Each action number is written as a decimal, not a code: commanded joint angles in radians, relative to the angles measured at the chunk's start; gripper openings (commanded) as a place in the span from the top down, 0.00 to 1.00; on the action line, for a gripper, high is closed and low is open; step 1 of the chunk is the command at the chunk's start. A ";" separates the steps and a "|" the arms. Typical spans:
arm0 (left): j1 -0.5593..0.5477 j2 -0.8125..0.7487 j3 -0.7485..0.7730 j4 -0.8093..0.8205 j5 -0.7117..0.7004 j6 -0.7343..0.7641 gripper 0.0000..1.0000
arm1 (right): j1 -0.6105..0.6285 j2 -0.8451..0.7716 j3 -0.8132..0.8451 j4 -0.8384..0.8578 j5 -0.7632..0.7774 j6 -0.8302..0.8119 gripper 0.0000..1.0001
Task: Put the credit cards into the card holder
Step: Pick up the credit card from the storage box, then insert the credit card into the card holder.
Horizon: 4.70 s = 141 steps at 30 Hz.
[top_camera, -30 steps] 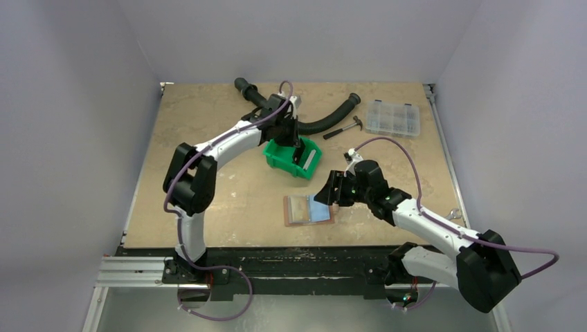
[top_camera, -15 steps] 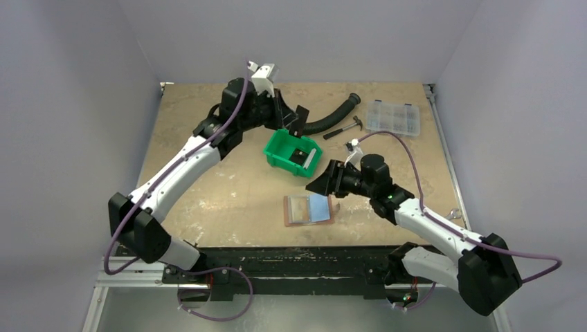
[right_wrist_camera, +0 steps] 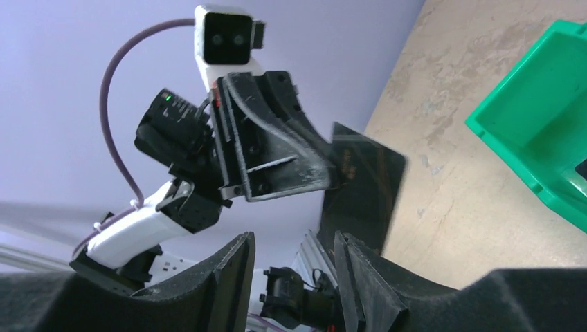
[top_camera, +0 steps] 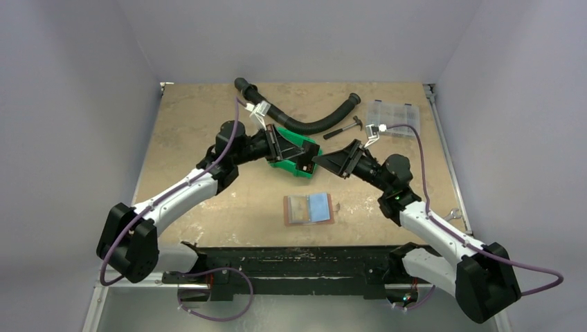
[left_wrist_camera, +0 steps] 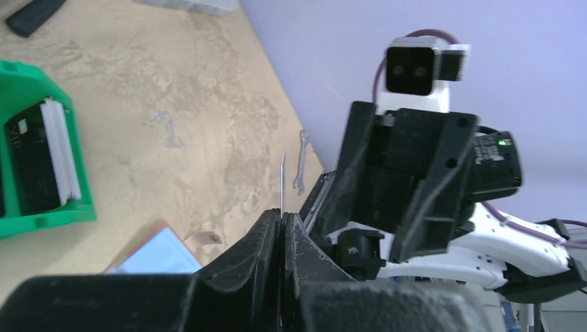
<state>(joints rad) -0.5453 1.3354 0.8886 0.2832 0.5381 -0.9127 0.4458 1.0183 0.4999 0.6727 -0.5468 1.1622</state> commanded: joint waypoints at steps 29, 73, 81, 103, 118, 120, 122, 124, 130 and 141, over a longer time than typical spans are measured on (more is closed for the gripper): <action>-0.072 -0.072 -0.182 0.259 0.045 -0.167 1.00 | -0.056 0.077 -0.113 0.274 -0.096 0.121 1.00; -0.243 0.234 -0.251 -0.213 -0.380 0.143 0.94 | -0.090 0.399 0.122 -0.752 -0.276 -0.702 1.00; -0.242 0.216 -0.262 -0.224 -0.389 0.144 0.94 | -0.084 0.438 0.121 -0.730 -0.278 -0.694 1.00; -0.243 0.192 -0.280 -0.203 -0.367 0.132 0.92 | -0.066 0.554 0.125 -0.564 -0.273 -0.600 1.00; -0.243 0.177 -0.289 -0.196 -0.360 0.127 0.88 | -0.062 0.617 0.045 -0.293 -0.264 -0.492 1.00; -0.243 0.179 -0.288 -0.196 -0.359 0.126 0.88 | -0.061 0.626 0.037 -0.267 -0.274 -0.491 1.00; -0.242 0.177 -0.282 -0.200 -0.359 0.129 0.87 | -0.059 0.640 0.032 -0.254 -0.286 -0.489 1.00; -0.243 0.166 -0.267 -0.223 -0.355 0.131 0.84 | -0.057 0.651 0.021 -0.228 -0.296 -0.478 1.00; -0.230 0.035 -0.173 -0.380 -0.403 0.160 0.65 | -0.056 0.647 0.007 -0.229 -0.287 -0.486 1.00; -0.225 0.082 -0.231 -0.474 -0.530 0.175 0.86 | -0.052 0.683 0.011 -0.212 -0.314 -0.500 1.00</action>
<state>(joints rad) -0.7742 1.3640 0.6983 -0.1665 0.0441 -0.7422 0.3862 1.6752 0.5148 0.4381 -0.8356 0.6819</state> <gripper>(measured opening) 0.190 0.024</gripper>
